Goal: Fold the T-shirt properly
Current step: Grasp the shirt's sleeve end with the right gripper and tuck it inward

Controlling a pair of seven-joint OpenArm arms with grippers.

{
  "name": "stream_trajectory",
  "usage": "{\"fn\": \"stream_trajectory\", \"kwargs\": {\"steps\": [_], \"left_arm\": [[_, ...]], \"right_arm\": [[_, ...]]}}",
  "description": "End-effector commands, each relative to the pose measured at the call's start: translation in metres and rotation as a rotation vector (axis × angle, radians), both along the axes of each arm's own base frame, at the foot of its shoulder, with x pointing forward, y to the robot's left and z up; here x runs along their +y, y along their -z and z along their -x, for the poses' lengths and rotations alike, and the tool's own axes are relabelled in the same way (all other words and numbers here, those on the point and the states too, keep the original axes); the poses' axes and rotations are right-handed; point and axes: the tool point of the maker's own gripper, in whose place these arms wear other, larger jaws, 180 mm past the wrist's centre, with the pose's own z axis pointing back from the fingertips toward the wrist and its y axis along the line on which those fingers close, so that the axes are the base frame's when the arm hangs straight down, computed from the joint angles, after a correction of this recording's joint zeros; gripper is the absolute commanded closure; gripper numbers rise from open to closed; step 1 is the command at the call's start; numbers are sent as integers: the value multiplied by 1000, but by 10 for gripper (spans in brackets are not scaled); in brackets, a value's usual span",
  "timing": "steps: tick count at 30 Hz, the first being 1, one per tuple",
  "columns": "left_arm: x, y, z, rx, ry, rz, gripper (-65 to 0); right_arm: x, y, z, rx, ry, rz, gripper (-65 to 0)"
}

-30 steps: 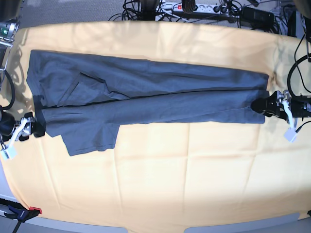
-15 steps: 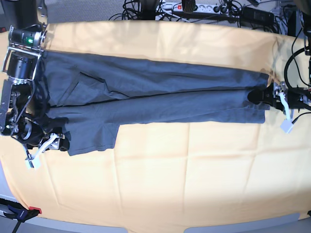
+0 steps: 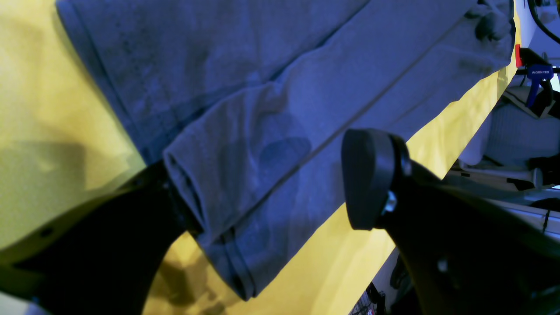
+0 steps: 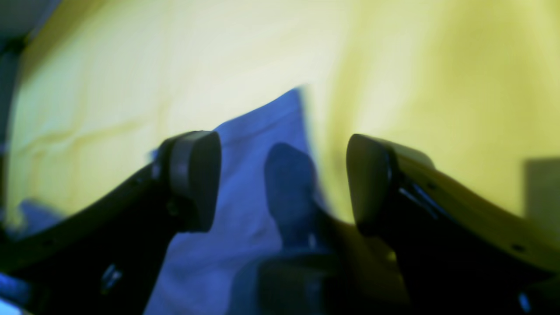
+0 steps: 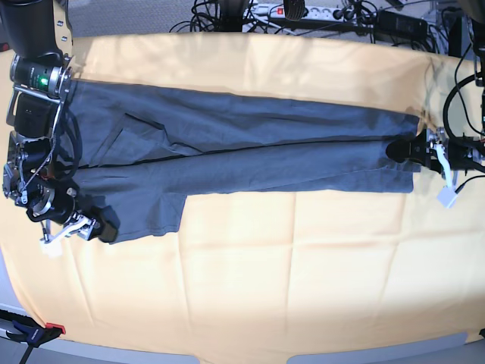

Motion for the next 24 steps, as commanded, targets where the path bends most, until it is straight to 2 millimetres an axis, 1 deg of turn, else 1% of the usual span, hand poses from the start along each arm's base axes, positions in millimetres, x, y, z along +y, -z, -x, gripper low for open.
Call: {"fn": "stream_trajectory", "kwargs": {"steps": [1,4,5,6,9,10,14,16,18,21,24], "left_arm": [[9,-13,-6,-33,3,-22,-463],[9,-13,-6,-33,4,-23,-463],[9,-13,-6,-33,4,-23,-463],[9,-13,-6,-33,4,-22,-463],[9,-13,-6,-33,4,-23,-463],[9,-13,-6,-33,4,-22,-463],[9,-13,-6,-33,4,-22,-463],[9,-13,-6,-33,4,-23,-463],[9,-13,-6,-33,4,-23,-463],[9,-13,-6,-33,4,-22,-463],[9,-13,-5,-32,4,-22,-463]], "right_arm": [[0,-9,-3,-9,-32,10,-465],[12,-6,0,-10,-82,9,-461],[15,-6,0,-13,-88,5,-437],[16,-6,-1,-15,-89,1,-392],[16,-16,-9,-39,-86,3,-184],[14,-21,-12,-51,-83,3,-128],[10,-45,-30,-102,-80,6,-10],[12,-54,-33,-100,-102,13,0],[18,-62,-30,-93,-141,-11,0],[32,-75,-19,-100,-208,-69,0],[40,-86,-1,-129,-267,-118,0]]}}
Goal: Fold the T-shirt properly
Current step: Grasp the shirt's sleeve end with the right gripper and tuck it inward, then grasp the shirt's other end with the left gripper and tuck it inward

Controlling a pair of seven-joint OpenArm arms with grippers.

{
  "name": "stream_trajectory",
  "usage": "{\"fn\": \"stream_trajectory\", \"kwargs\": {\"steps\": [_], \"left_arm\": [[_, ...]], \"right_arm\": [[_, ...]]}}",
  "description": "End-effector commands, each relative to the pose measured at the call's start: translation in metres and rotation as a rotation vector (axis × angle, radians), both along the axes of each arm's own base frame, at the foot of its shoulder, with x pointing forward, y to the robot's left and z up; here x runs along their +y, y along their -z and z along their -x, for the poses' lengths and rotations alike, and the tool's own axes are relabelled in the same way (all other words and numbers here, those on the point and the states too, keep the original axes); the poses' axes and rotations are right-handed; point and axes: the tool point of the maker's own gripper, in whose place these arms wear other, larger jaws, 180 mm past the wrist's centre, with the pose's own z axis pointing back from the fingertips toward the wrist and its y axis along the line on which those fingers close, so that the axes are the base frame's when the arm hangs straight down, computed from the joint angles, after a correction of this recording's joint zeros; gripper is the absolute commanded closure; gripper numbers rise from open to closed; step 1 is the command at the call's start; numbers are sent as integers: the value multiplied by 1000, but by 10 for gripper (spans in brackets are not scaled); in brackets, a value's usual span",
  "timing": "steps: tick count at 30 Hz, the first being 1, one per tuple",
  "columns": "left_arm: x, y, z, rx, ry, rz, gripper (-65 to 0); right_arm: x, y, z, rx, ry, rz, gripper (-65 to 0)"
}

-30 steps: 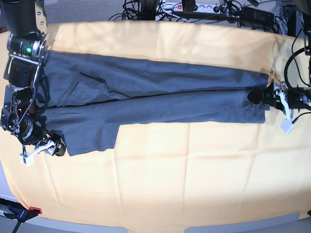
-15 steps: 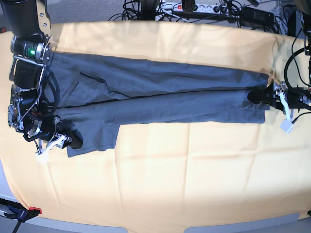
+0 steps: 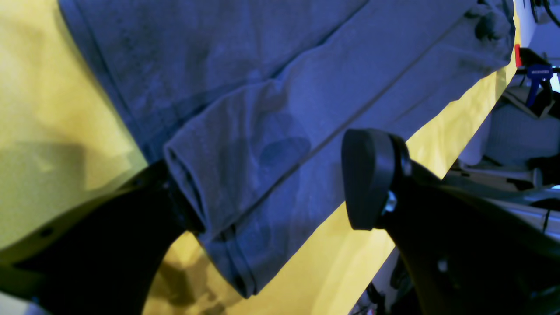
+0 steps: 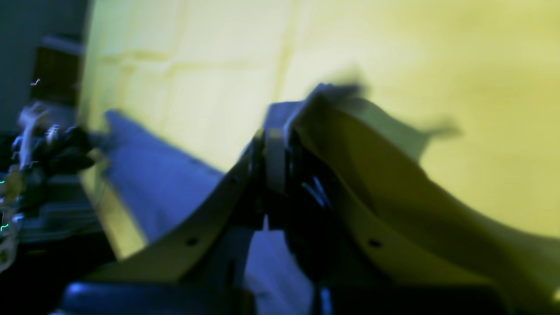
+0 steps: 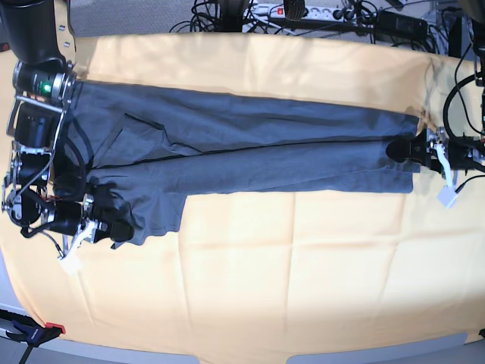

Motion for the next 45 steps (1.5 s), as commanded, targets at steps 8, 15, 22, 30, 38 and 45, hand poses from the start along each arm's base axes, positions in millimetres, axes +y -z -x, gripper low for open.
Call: {"fn": "stream_trajectory", "kwargs": {"steps": [8,15,22,30,38,45], "left_arm": [[9,-14,-6,-33,3,-22,-463],[9,-15,-8,-42,-5,-17,-463],[9,-15,-8,-42,-4,-17,-463],[10,-15,-8,-42,-5,-20,-463],[10,-15,-8,-43,-5,-20,-463],[10,-19,-11,-53,-5,-20,-463]], "right_arm": [[1,-44,54,-177,-138,34,0],[3,-42,109,-204,-254,197,0],[-4,-28,141,-148,-302,259,0],[-29,-26,150,-104,-316,344,0],[-34,-12,168,-40,-329,349,0],[-33,-8,173,-26,-331,345,0]]}}
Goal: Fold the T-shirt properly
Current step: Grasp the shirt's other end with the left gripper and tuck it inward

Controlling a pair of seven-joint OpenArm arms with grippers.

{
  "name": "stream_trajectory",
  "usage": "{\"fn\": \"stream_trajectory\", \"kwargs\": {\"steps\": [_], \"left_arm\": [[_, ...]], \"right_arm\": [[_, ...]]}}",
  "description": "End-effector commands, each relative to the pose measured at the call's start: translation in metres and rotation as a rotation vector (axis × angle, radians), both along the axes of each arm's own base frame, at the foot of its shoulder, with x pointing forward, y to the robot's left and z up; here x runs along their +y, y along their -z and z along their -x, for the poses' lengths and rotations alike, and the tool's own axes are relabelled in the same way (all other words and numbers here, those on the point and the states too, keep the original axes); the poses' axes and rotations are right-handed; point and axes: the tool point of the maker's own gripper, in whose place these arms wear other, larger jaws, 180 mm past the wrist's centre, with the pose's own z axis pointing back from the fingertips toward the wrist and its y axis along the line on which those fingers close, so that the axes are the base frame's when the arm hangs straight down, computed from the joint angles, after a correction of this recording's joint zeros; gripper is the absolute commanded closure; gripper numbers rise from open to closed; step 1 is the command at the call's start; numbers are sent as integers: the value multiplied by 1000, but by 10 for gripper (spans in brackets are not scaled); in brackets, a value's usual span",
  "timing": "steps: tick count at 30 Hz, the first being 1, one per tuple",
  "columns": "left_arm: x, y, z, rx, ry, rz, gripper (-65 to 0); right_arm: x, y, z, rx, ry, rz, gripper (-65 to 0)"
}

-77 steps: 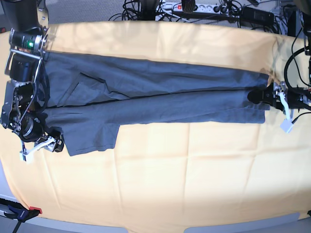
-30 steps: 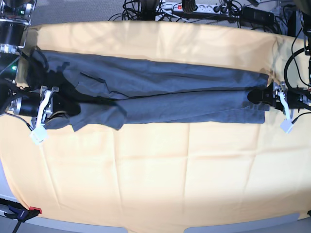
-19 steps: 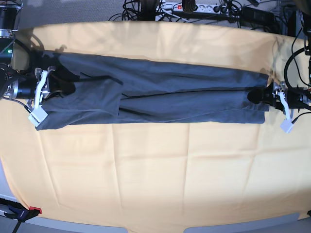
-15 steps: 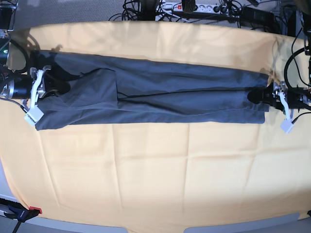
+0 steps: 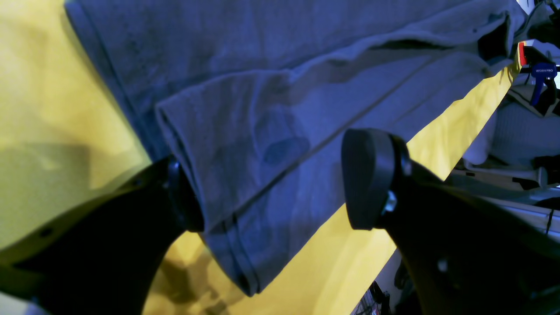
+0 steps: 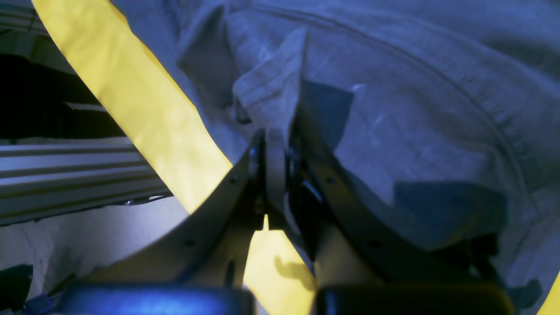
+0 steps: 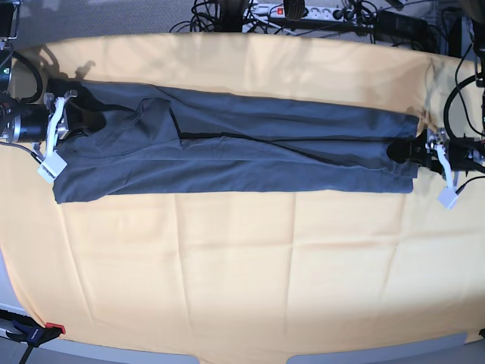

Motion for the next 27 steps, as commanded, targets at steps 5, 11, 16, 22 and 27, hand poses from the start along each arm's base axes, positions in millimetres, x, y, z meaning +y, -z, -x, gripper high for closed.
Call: {"fn": "stream_trajectory", "kwargs": {"steps": [5,11,16,22,27], "left_arm": [[9,-17,-9,-43,-6,-12,-463],[10,-17,-9,-50,0,-16,-463],[15,-20,-9,-56,-8,-24,-463],[31,-45,-24,-147,-85,-3,-463],[52,-74,-36,-249,-172,21,-463]], "right_arm": [[-6,-18,-12,-59,-6,9,-187],[-19,-65,-40,-222,-23,83,-343],[-31,-108,-56,-398,63,76,-343],[0,-97,-62,-433,165,-120,-53],[5,-58,-65,-410,271,-66,0]]}}
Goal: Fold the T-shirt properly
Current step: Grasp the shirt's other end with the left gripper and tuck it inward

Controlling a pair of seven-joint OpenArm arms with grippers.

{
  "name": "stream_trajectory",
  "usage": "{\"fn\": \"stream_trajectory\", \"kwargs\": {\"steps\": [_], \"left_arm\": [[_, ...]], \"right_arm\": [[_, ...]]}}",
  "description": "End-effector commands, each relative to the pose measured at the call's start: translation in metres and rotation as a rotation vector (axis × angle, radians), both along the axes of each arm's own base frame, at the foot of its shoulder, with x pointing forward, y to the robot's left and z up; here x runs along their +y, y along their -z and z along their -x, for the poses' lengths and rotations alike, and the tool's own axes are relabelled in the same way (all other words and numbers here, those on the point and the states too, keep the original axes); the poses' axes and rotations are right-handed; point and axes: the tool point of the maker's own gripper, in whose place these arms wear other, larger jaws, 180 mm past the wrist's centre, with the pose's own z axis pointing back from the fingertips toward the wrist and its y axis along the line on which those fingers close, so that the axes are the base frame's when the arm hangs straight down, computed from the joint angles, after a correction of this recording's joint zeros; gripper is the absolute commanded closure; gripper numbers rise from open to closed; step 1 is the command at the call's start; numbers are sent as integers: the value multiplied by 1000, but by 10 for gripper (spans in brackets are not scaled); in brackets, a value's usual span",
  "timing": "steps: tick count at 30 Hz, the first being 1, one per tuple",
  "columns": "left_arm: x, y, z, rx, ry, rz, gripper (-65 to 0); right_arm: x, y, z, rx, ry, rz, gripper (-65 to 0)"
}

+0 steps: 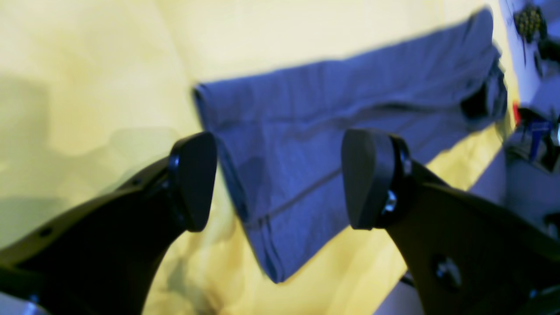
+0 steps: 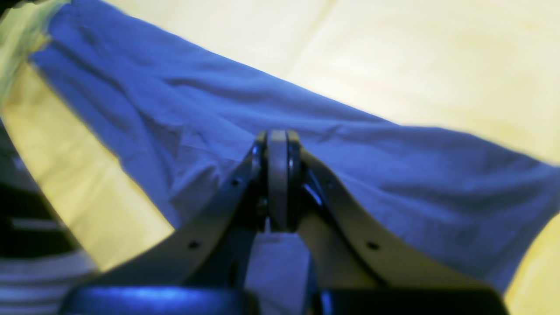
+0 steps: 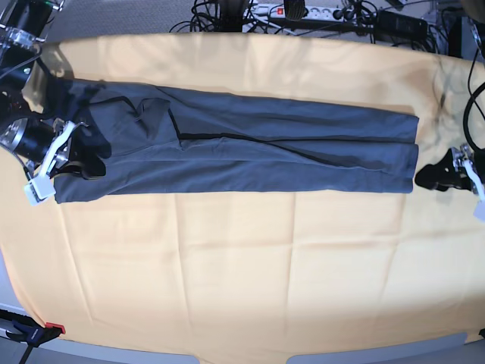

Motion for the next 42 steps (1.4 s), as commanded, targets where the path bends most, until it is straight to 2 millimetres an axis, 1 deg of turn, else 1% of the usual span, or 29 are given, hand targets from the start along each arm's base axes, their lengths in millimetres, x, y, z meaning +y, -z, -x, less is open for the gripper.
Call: {"fn": "stream_trajectory", "kwargs": {"steps": [1,4,7,8,11,15,17,19,22,26,29,32,34,36,39,42], "left_arm": [[12,-25,-8,-71,-19,-8,-463],[22,-32,-7,-99,-58,1,-463],[31,-29,-1,-94,-89,-2,-463],[32,-27,1,-94,-98,2,-463],[36,-18,6,-79,-122,-10,-463],[50,2,5,-29,-188,-95,-463],[51,7,3,-17,-217,-101,-463],[48,14,1,-14,-232,-95,-463],[34,32,0,27,-256,-57,-463],[1,53,1,66,-233,23,-463],[-21,65,1,85,-213,71,-463],[-42,75,6,126,-179,113,-463],[-54,78,10,149,-155,154,-463],[-60,79,14,154,-150,181,-463],[-59,81,16,162,-150,178,-463],[-55,82,19,171,-148,164,-462]], "right_arm": [[-5,-6,-5,-39,18,24,0],[-10,22,2,-8,73,100,0],[4,42,17,26,78,74,0],[6,50,22,48,74,95,0],[0,74,29,105,70,189,0],[-5,97,34,162,79,207,0],[-9,108,38,196,89,217,0],[-12,110,39,210,108,212,0],[-11,108,37,202,109,209,0],[-11,107,36,199,108,209,0],[-11,107,36,199,108,209,0],[-12,107,36,198,108,211,0],[-14,106,35,196,107,217,0],[-15,105,34,194,107,222,0],[-15,104,33,192,108,222,0],[-15,100,27,175,109,219,0]]}}
